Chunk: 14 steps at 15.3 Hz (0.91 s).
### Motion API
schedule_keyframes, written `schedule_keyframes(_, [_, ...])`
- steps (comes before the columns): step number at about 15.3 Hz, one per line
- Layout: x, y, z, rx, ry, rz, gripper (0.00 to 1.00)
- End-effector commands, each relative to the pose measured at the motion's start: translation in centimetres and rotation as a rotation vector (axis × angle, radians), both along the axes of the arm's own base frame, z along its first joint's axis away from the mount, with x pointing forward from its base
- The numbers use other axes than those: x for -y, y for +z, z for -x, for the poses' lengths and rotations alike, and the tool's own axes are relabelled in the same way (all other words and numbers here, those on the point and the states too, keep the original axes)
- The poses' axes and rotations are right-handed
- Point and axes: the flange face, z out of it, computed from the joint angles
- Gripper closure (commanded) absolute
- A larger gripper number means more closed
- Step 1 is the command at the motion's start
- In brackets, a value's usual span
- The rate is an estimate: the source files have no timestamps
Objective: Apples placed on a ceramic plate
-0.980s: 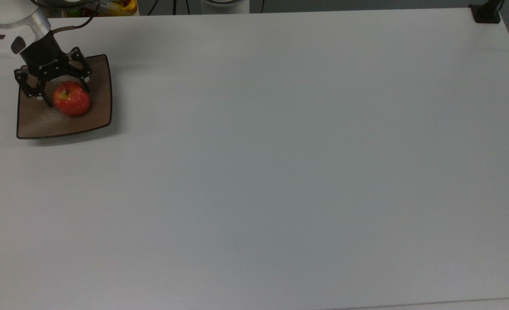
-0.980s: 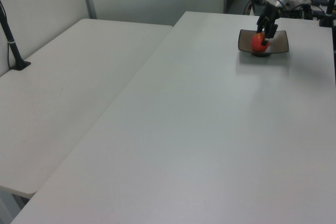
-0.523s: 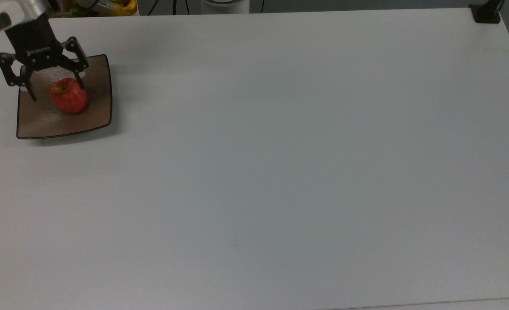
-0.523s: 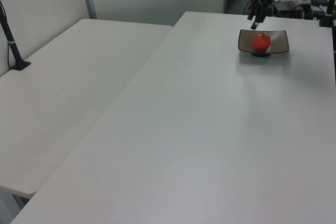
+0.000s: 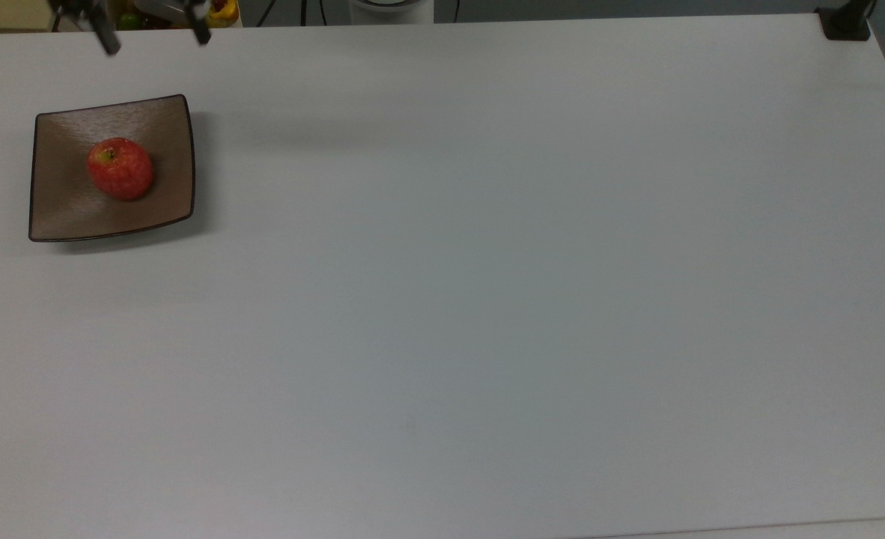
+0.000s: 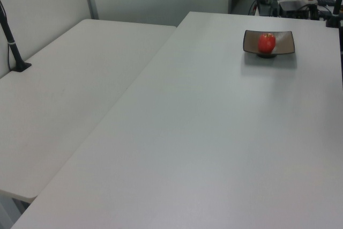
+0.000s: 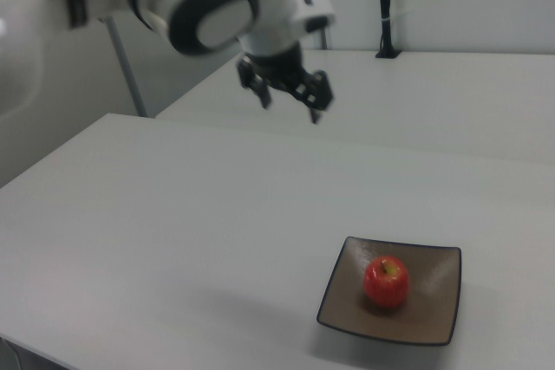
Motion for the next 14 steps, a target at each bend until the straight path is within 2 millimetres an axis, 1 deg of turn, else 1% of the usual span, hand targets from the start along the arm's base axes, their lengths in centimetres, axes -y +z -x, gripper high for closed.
schedule_keyframes(1, [-5.5, 3.6, 1.9, -0.151, -0.167, 0.003, 0.00])
schedule_keyframes(4, [-12.0, 4.1, 2.1, -0.190, -0.200, 0.074, 0.00])
schedule_keyframes(5, [-13.7, 3.9, 2.3, -0.205, -0.202, 0.076, 0.00])
schedule_keyframes(6, [-14.7, 3.6, 2.4, -0.226, -0.201, 0.076, 0.00])
schedule_keyframes(8, [-17.7, 2.8, 2.5, -0.251, -0.145, 0.086, 0.00])
schedule_keyframes(9, [-18.8, 2.2, 2.6, -0.264, -0.123, 0.090, 0.00])
schedule_keyframes(11, [-20.6, 1.2, 2.7, -0.281, -0.080, 0.100, 0.00])
schedule_keyframes(12, [-21.0, 0.9, 2.6, -0.281, -0.064, 0.101, 0.00])
schedule_keyframes(13, [-20.6, 0.7, 2.4, -0.277, -0.044, 0.101, 0.00])
schedule_keyframes(14, [-21.2, 0.2, 2.2, -0.277, 0.014, 0.112, 0.00])
